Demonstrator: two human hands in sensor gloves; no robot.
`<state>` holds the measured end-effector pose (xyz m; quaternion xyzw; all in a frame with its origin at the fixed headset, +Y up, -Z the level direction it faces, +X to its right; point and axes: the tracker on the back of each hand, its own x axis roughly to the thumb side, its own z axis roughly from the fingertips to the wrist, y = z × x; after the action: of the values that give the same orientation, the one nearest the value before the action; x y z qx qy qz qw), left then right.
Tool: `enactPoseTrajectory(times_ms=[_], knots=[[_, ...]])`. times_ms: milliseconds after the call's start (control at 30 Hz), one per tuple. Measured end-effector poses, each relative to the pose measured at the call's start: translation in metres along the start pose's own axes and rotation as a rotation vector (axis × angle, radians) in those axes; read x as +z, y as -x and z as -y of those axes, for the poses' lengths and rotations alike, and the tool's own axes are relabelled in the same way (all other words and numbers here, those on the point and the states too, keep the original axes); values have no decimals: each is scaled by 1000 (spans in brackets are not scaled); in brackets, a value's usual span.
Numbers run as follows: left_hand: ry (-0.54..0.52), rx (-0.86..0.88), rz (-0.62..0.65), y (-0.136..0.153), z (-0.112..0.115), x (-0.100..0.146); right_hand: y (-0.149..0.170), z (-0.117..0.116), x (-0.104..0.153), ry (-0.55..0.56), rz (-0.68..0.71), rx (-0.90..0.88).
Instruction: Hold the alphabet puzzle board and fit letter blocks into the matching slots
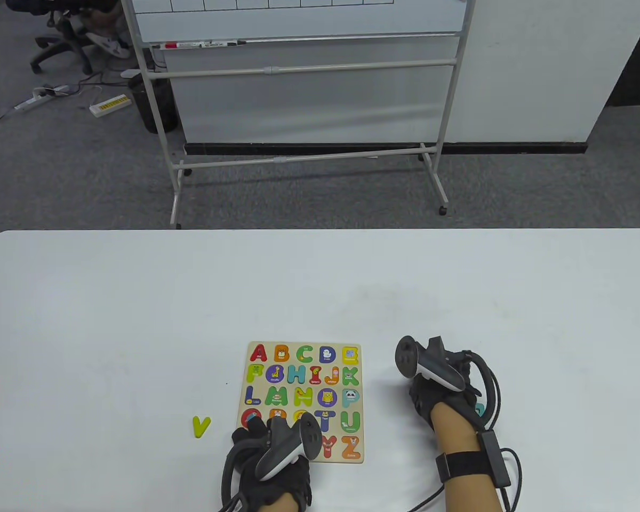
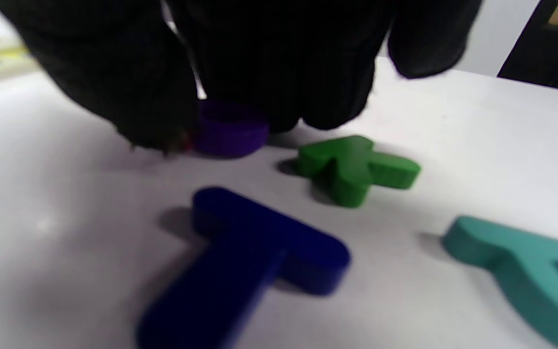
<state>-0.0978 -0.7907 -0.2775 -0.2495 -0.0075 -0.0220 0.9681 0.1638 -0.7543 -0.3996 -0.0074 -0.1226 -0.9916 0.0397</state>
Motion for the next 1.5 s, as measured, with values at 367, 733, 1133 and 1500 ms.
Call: enactPoseTrajectory(times_ms=[367, 733, 1133, 1500], knots=[[-2, -1, 1, 0, 1, 0, -58, 16, 11, 116, 242, 0], [-3, -2, -1, 0, 1, 0, -131, 11, 26, 134, 473, -43], [-2, -2, -1, 0, 1, 0, -149, 4, 27, 196, 525, -2], [-5, -3, 0, 0, 1, 0, -147, 3, 28, 211, 538, -24]])
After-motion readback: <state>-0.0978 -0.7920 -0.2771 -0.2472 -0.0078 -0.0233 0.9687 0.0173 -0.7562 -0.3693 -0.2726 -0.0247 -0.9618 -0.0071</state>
